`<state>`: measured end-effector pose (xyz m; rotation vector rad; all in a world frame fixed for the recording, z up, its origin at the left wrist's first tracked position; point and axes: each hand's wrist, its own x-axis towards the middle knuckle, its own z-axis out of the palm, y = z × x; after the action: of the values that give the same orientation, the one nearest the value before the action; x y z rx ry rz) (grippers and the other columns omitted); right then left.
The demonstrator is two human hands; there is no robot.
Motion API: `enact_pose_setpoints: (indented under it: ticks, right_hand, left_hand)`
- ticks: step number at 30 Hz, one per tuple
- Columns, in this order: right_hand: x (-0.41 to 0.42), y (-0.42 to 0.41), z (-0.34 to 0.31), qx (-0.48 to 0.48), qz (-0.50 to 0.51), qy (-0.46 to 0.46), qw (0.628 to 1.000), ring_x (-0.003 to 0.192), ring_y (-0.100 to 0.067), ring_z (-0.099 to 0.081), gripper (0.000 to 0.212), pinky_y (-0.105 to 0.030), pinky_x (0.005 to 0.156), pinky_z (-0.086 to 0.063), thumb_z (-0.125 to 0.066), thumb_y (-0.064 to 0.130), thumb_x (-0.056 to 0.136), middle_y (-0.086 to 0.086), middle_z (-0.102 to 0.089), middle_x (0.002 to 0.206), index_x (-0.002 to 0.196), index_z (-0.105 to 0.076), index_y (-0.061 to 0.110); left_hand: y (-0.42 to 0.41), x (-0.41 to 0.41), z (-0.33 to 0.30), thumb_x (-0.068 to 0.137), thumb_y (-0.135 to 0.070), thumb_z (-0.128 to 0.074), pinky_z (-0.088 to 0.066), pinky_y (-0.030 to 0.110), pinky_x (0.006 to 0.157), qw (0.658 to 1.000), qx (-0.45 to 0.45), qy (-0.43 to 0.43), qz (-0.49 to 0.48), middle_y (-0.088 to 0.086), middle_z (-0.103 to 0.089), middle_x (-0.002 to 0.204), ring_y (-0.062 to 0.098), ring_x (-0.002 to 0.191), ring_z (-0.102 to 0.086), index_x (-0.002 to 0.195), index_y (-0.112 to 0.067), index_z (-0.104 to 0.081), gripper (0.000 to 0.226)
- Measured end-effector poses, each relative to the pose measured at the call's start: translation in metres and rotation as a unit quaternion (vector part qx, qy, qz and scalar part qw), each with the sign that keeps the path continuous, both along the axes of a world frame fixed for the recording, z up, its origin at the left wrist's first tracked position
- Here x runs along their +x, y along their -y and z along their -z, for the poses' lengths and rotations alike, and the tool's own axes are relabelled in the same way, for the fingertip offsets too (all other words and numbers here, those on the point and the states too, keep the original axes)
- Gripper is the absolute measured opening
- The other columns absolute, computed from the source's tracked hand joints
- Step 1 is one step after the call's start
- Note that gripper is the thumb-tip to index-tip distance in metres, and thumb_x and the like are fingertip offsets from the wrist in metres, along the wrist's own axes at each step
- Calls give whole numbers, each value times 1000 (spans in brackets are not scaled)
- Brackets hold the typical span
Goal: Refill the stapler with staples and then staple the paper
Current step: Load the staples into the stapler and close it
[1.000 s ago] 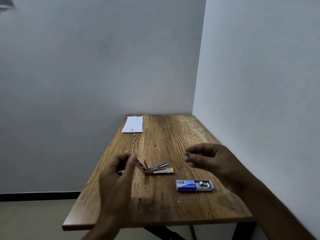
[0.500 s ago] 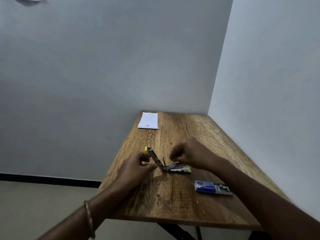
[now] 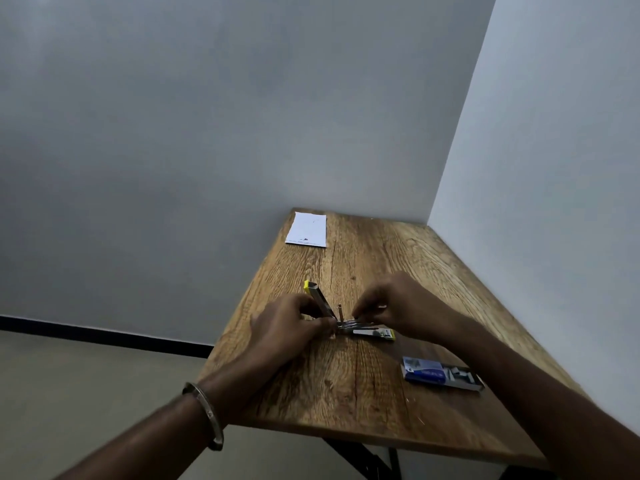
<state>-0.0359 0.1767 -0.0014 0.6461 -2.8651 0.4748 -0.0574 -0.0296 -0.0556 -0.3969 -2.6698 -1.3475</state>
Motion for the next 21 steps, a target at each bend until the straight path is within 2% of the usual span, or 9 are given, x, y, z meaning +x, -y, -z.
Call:
enact_pose_setpoints:
  ticks: [6,10,14,21]
  right_hand:
    - [5,0,-1,2,1,-13,1000,74,2,-69,13,-6,67,-51,-79,9,80,5,-77,88,92,-79,15]
    - [6,1,0,11,13,-36,999,73,1,-68,15,-8,66,-49,-80,12,79,8,-77,87,92,-79,20]
    - [5,3,3,38,28,-51,998,73,5,-66,21,-4,64,-44,-79,10,81,8,-77,91,99,-77,21]
    - [3,5,4,45,30,-49,997,78,3,-69,21,-5,69,-47,-77,9,82,7,-77,94,100,-77,20]
  left_hand:
    - [-1,-2,3,76,-54,-74,-39,50,101,1000,1,-7,0,-28,-61,85,-2,85,-55,95,-38,-74,25]
    - [-1,-1,2,77,-55,-74,-40,50,100,1000,-3,-12,-2,-25,-67,95,1,89,-57,97,-37,-74,27]
    - [-1,-1,2,77,-54,-74,-42,50,99,1000,-8,-10,3,-28,-58,83,1,88,-57,96,-37,-73,26]
    - [-1,-1,2,77,-54,-74,-43,50,99,1000,-8,-16,5,-29,-56,80,0,85,-56,93,-38,-73,22]
